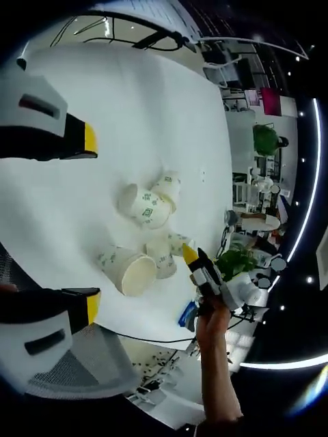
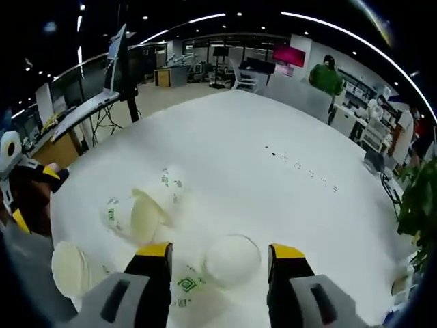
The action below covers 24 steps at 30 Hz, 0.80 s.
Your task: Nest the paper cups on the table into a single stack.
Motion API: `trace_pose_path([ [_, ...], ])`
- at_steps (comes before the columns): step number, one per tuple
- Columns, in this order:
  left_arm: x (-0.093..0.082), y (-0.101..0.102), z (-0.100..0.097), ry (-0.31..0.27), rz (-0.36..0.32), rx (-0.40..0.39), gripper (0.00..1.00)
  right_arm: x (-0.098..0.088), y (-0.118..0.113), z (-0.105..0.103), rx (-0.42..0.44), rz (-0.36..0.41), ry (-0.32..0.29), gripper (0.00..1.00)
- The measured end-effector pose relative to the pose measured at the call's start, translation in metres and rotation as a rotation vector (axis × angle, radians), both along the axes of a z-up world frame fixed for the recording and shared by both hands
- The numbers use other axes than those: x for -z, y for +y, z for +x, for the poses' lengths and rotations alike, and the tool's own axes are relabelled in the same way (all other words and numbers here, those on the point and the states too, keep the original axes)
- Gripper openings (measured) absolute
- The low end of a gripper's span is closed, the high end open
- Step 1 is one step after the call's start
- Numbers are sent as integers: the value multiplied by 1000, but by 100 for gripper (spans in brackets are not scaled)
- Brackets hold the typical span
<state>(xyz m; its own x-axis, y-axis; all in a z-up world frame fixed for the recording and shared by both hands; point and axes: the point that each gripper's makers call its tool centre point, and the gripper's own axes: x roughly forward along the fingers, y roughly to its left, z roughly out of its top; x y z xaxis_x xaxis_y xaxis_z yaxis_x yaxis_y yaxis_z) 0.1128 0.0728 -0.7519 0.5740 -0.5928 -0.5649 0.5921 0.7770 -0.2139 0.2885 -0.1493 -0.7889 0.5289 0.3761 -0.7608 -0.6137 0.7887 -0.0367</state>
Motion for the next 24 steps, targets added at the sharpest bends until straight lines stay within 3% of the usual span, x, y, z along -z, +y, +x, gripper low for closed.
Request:
trace_pose_path([
  [9, 1, 6, 0, 4, 4, -19, 75, 13, -3, -3, 33, -1, 63, 52],
  [13, 2, 8, -1, 8, 6, -24, 75, 17, -5, -3, 35, -9, 80, 41],
  [24, 1, 9, -2, 7, 5, -34, 75, 11, -13, 1, 83, 25, 42, 38],
])
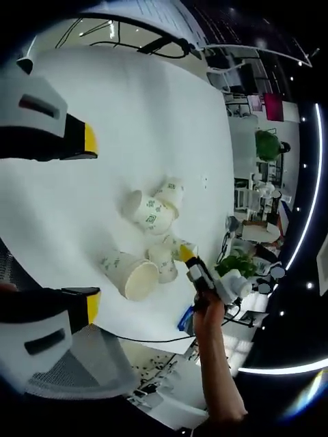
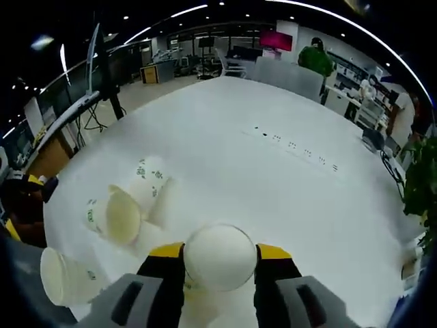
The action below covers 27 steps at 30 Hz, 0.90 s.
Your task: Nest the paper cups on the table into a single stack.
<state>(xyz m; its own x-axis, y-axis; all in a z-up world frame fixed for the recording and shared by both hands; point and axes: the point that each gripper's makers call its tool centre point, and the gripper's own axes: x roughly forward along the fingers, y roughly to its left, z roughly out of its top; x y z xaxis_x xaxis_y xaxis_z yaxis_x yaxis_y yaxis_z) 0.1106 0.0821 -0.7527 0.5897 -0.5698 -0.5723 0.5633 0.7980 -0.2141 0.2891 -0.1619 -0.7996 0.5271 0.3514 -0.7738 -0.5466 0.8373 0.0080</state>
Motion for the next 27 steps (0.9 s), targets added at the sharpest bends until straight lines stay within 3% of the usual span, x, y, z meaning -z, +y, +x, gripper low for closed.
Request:
trace_pose_path([
  [12, -9, -9, 6, -18, -12, 16, 74, -38, -7, 10, 35, 71, -71, 38],
  [23, -23, -19, 17, -49, -33, 40, 73, -67, -9, -5, 26, 122, -119, 38],
  [27, -26, -25, 19, -56, -41, 53, 73, -83, 2, -11, 10, 167, -142, 38],
])
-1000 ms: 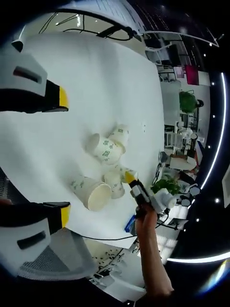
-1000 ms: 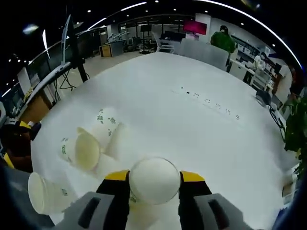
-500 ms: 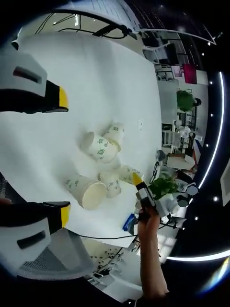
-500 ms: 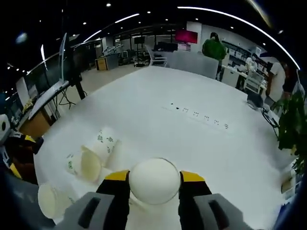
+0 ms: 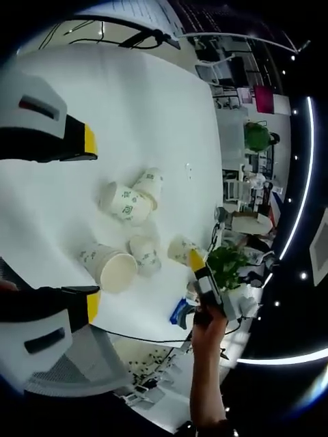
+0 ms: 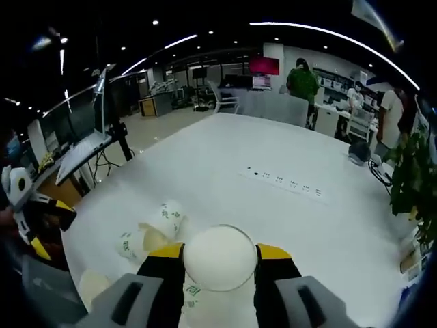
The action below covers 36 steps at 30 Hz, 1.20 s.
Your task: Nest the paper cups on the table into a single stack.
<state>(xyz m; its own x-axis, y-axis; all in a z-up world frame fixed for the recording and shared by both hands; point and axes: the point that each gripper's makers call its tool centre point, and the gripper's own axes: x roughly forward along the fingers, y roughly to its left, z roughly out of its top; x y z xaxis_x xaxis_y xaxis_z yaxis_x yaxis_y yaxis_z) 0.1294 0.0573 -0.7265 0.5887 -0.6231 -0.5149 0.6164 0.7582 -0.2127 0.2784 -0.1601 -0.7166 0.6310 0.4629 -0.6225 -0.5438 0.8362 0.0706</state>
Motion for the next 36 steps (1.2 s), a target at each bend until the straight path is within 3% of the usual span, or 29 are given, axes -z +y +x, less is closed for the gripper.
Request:
trace_pose_path([
  [6, -6, -10, 2, -11, -17, 17, 73, -26, 23, -25, -62, 19, -43, 38],
  [13, -11, -16, 5, -17, -51, 15, 72, -42, 42, -45, -123, 33, -64, 38],
  [26, -18, -35, 8, -24, -95, 40, 71, -48, 68, -70, -188, 59, -67, 38],
  [36, -17, -54, 6, -15, -137, 60, 69, -61, 92, -87, -233, 136, -58, 38],
])
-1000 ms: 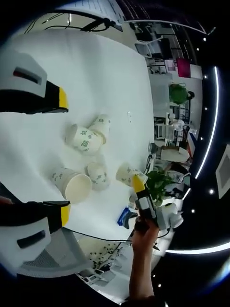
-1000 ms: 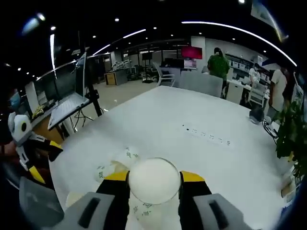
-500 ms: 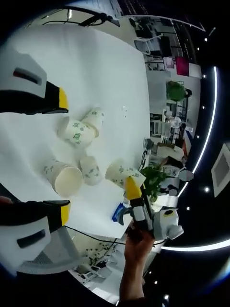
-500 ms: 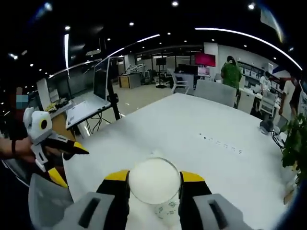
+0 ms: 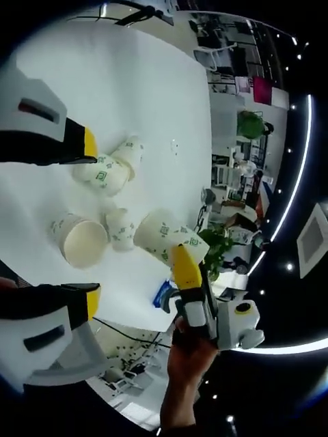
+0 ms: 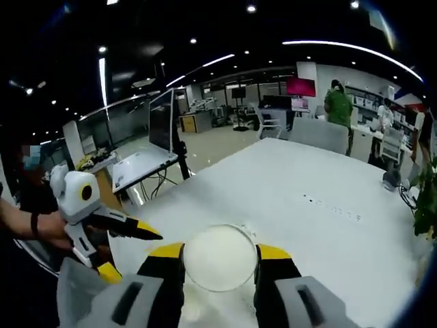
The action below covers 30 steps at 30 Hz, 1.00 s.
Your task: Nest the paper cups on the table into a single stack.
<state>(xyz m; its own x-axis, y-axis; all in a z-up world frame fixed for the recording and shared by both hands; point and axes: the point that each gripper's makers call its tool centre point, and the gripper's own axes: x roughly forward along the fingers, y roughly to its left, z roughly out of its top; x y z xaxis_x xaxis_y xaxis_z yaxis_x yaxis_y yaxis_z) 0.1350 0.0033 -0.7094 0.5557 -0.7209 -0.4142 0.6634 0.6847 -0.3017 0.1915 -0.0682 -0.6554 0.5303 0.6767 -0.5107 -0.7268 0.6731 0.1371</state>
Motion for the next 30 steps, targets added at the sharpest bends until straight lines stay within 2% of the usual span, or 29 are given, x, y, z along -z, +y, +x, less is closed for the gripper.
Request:
trace_pose_path([
  [3, -3, -7, -2, -4, -13, 3, 66, -2, 10, -8, -37, 33, 7, 38],
  [6, -5, -11, -2, -11, -38, 19, 58, -6, 25, -18, -89, 86, 14, 38],
  [9, -9, -16, -4, -23, -47, 29, 55, -8, 31, -21, -105, 132, 32, 38],
  [10, -9, -16, -3, -28, -52, 31, 53, -12, 37, -24, -111, 183, 47, 38],
  [11, -11, -17, -3, -33, -60, 30, 52, -13, 40, -27, -117, 201, 56, 38],
  [15, -17, -17, -3, -50, -76, 28, 46, -17, 48, -36, -158, 230, 60, 38],
  [17, -20, -18, -5, -68, -84, 36, 41, -22, 52, -38, -168, 273, 65, 38],
  [19, -22, -19, -6, -92, -87, 47, 36, -28, 57, -44, -178, 327, 93, 38],
  [25, -33, -20, -7, -134, -98, 51, 27, -26, 56, -46, -193, 362, 139, 38],
  [29, -37, -21, -2, -159, -119, 60, 23, -27, 58, -49, -198, 420, 196, 38],
  [30, -40, -23, -3, -168, -121, 67, 23, -27, 60, -49, -193, 459, 226, 38],
])
